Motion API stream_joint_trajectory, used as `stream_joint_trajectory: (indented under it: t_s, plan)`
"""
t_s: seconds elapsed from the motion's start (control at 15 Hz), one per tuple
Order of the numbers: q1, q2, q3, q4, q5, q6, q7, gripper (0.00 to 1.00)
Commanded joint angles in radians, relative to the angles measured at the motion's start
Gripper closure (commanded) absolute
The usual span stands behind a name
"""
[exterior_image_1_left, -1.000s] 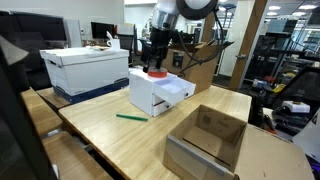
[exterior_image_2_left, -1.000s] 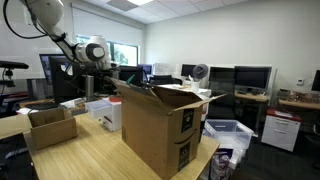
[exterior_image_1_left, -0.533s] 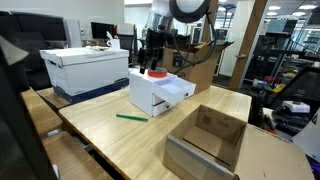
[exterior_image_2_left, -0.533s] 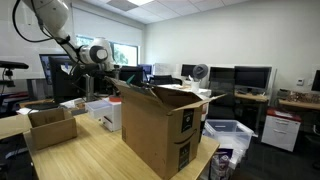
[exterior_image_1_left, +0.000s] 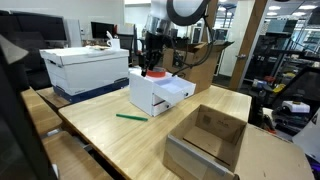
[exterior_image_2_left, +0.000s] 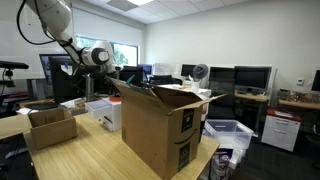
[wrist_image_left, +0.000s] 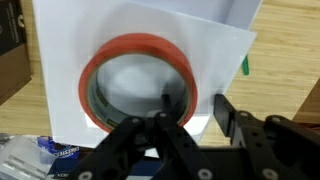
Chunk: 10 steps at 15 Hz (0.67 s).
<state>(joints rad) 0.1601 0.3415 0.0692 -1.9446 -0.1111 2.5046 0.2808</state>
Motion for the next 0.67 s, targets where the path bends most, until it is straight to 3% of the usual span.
stream_joint_trajectory:
  t_s: [0.0,0.27,0.6]
  plan:
    - [0.002,0.006,-0.006,0.016,0.01,-0.019,-0.032,0.8]
    - [0.004,0.002,-0.005,0.014,0.01,-0.019,-0.032,0.95]
    - [0.008,-0.013,-0.006,0.002,0.007,-0.036,-0.023,0.94]
